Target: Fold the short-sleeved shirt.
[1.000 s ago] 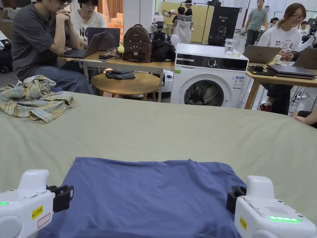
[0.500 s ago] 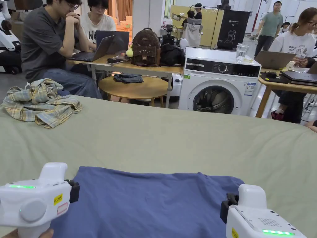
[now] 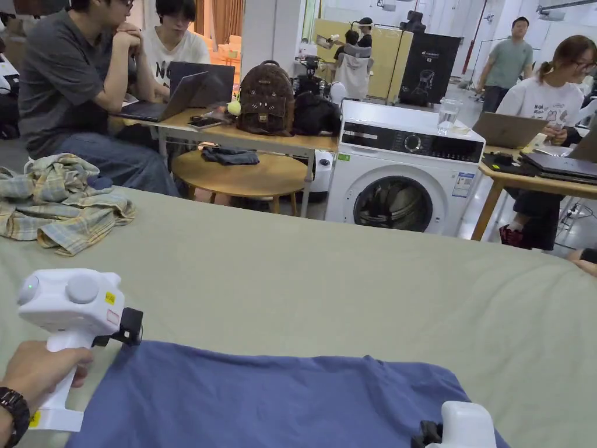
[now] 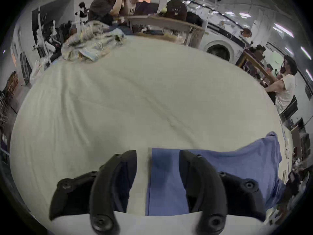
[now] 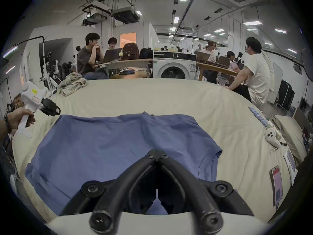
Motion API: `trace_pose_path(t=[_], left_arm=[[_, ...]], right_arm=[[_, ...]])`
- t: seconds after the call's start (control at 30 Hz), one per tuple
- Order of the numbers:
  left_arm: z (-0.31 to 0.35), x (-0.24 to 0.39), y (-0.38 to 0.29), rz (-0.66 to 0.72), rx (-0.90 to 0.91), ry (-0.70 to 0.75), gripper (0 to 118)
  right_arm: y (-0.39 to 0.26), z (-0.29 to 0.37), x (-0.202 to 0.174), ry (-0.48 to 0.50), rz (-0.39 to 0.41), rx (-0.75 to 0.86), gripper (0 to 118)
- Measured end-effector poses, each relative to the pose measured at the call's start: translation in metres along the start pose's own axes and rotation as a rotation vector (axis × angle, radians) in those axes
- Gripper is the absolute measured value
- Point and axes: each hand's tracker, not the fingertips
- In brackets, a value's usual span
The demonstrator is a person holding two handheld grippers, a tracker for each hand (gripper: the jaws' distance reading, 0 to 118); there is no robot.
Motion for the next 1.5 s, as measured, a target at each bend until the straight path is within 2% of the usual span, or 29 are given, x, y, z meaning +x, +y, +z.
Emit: trace_pose_path(t=[0.13, 0.17, 0.23, 0.27, 0.4, 0.5, 0.53, 0.6, 0.67, 0.7, 0.8, 0.9, 0.97, 1.1, 1.23, 1.27, 1.33, 1.37, 1.4, 1.47, 1.5], left_arm=[[-0.036, 0.008, -0.004, -0.055, -0.07, 0.037, 57], [-0.036, 0.014, -0.006, -0.097, -0.061, 0.063, 57], [-0.029, 0.025, -0.01, -0.095, -0.013, 0.098, 56], [-0.03, 0.032, -0.013, -0.132, -0.019, 0.127, 50], [-0.028, 0.046, -0.019, -0.268, 0.01, 0.143, 0], [-0.011, 0.038, -0.017, -0.215, 0.024, 0.097, 0], [-0.004, 0.035, -0.018, -0.208, 0.048, 0.093, 0], [0.013, 0.025, -0.015, -0.2, 0.09, 0.098, 0], [0.027, 0.018, -0.016, -0.178, 0.115, 0.085, 0], [0.033, 0.015, -0.017, -0.17, 0.125, 0.086, 0], [0.036, 0.007, -0.018, -0.163, 0.126, 0.087, 0], [0.034, 0.006, -0.022, -0.188, 0.118, 0.109, 0], [0.036, 0.0, -0.023, -0.162, 0.113, 0.105, 0], [0.038, 0.0, -0.028, -0.149, 0.119, 0.1, 0], [0.037, 0.008, -0.03, -0.174, 0.125, 0.109, 0], [0.037, 0.009, -0.03, -0.172, 0.126, 0.105, 0], [0.036, 0.012, -0.03, -0.166, 0.126, 0.101, 0], [0.037, 0.013, -0.031, -0.163, 0.131, 0.102, 0], [0.038, 0.014, -0.032, -0.162, 0.133, 0.1, 0], [0.041, 0.016, -0.032, -0.157, 0.138, 0.1, 0], [0.044, 0.016, -0.031, -0.153, 0.147, 0.094, 0]], right_arm=[[0.001, -0.004, 0.004, -0.018, 0.012, -0.016, 0], [0.0, -0.005, 0.006, -0.027, 0.016, -0.022, 0], [0.0, -0.007, 0.011, -0.028, 0.01, -0.028, 0], [0.002, -0.009, 0.015, -0.026, 0.0, -0.037, 0], [0.023, -0.028, 0.036, -0.035, -0.047, -0.067, 0], [0.05, -0.05, 0.059, -0.032, -0.063, -0.097, 1], [0.059, -0.059, 0.066, -0.037, -0.054, -0.119, 7], [0.081, -0.086, 0.086, -0.053, -0.03, -0.168, 28], [0.095, -0.11, 0.103, -0.045, -0.034, -0.23, 41], [0.101, -0.122, 0.11, -0.066, -0.03, -0.252, 44], [0.109, -0.156, 0.127, -0.007, -0.066, -0.32, 44], [0.107, -0.179, 0.13, 0.012, -0.081, -0.398, 45], [0.101, -0.198, 0.131, -0.018, -0.074, -0.429, 45], [0.089, -0.223, 0.135, 0.073, -0.129, -0.521, 45], [0.088, -0.226, 0.125, 0.034, -0.078, -0.503, 42], [0.089, -0.226, 0.122, 0.026, -0.057, -0.502, 37], [0.087, -0.226, 0.118, 0.021, -0.031, -0.483, 7], [0.086, -0.225, 0.114, 0.017, -0.02, -0.47, 0], [0.085, -0.226, 0.113, 0.04, -0.019, -0.468, 0], [0.083, -0.219, 0.11, 0.015, 0.016, -0.44, 0], [0.084, -0.213, 0.112, 0.021, 0.001, -0.432, 0]])
